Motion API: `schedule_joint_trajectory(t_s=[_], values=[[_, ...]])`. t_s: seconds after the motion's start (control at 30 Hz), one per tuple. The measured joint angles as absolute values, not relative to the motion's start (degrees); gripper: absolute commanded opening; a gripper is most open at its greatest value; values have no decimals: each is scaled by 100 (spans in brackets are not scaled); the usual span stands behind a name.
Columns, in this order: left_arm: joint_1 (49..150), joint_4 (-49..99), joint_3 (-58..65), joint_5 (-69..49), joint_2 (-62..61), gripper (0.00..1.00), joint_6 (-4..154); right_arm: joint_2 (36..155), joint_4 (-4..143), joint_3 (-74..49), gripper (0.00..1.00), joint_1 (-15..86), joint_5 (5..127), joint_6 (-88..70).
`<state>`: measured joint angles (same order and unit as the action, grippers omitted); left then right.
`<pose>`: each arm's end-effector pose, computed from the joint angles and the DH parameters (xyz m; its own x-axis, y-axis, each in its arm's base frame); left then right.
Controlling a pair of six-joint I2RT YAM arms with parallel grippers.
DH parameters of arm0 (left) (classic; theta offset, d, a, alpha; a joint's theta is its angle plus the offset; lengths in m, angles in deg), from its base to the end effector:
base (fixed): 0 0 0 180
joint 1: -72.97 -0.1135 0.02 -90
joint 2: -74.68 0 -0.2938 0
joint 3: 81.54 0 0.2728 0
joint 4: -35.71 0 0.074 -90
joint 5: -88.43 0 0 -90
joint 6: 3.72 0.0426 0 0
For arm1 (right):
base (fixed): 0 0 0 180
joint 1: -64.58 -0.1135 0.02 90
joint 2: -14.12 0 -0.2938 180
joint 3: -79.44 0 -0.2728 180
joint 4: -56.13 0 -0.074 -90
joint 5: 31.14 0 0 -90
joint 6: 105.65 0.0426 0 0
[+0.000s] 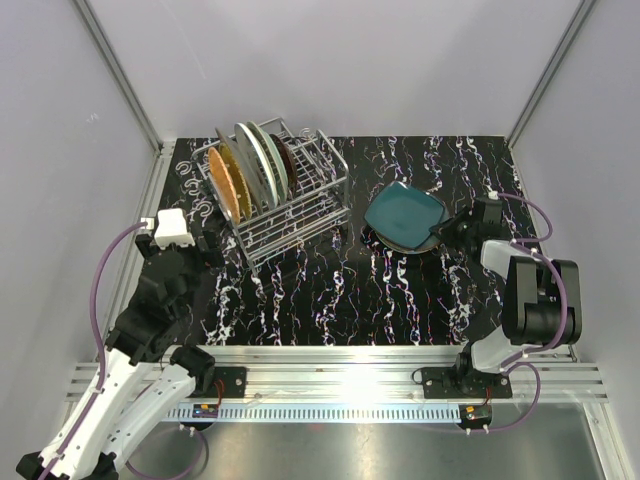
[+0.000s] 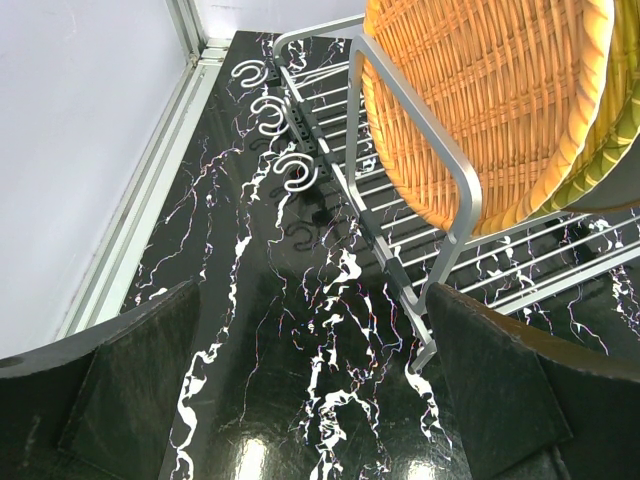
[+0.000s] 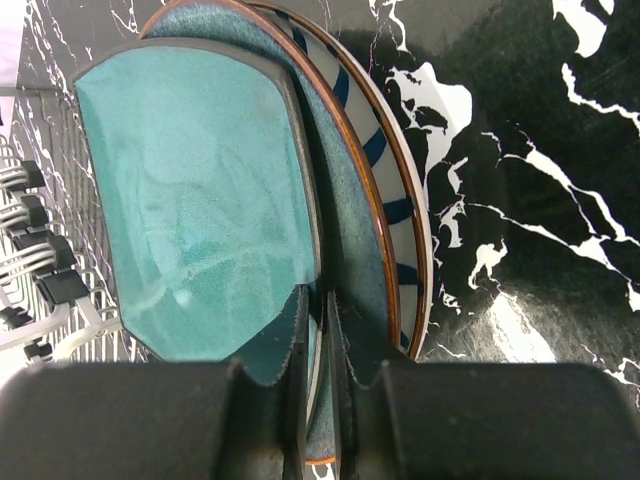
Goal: Load the plates into the dish rack
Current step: Grab a plate with the right arm
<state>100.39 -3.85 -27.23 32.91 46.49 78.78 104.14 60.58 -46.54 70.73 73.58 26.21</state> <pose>0.1106 -0.0302 0.3470 -0.1903 -0.0225 -0.9815 -0.1351 0.9908 0.0035 0.3277 -0.0244 0.1722 -0.5396 0.7073 -0.4567 0.3644 0.6852 0.6306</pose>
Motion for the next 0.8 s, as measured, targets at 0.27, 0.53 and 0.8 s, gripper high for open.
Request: schedule_joint_trajectory(t_s=[0.27,0.53,0.8], values=[[10039,-385,-2723,3291,4652,99,7878,10237,6050,-4831,0,7073,7482,2680],[10039,-390,-2723,3291,4684,99,7878,10021,6161,-4997,0,7073,7637,2801],[10039,-385,-2723,3291,4733,99,7878,9776,6384,-5071,0,7075,7637,2925]])
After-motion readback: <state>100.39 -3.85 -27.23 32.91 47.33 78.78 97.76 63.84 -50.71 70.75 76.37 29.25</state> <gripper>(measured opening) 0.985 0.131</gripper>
